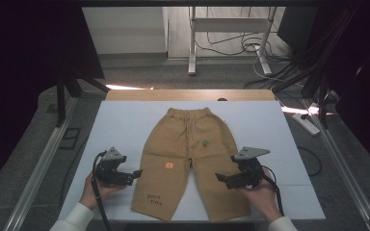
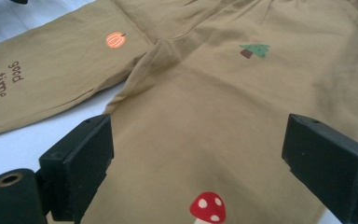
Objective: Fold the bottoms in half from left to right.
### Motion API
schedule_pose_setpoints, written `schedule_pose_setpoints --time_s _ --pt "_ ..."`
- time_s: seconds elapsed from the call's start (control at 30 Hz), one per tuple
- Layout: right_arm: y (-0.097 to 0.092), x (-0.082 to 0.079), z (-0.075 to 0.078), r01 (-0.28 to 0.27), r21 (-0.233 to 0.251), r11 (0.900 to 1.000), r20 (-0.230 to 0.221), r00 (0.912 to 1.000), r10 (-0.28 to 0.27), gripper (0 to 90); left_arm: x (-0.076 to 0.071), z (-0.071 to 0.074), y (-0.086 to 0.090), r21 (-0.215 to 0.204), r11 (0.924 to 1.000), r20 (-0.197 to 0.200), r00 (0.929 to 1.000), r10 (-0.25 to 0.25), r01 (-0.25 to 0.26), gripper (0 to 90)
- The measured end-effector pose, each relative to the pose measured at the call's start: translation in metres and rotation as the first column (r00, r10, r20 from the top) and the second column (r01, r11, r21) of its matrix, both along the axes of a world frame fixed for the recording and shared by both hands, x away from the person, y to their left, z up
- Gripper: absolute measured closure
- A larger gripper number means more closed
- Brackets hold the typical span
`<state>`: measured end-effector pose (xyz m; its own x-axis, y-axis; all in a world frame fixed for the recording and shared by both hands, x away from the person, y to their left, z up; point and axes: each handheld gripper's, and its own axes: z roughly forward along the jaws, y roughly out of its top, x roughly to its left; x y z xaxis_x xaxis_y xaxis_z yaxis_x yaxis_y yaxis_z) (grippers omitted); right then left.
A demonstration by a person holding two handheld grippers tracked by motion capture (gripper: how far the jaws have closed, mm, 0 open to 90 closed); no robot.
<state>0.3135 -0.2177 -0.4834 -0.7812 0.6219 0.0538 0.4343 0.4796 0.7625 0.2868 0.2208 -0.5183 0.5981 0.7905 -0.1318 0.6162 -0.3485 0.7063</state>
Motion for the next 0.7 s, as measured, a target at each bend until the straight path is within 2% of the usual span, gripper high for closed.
schedule_pose_setpoints --time_s 0.43,0.7 --pt "0.026 -0.005 0.002 -0.062 -0.006 0.9981 -0.007 0.9981 0.061 9.4 0.005 0.001 -0.002 -0.006 1.0000 0.000 1.0000 -0.005 0.005 11.8" --pt "0.050 -0.005 -0.002 -0.103 -0.015 0.9945 -0.016 0.9946 0.103 9.4 0.006 0.001 -0.002 -0.009 1.0000 0.002 1.0000 -0.001 0.001 11.8"
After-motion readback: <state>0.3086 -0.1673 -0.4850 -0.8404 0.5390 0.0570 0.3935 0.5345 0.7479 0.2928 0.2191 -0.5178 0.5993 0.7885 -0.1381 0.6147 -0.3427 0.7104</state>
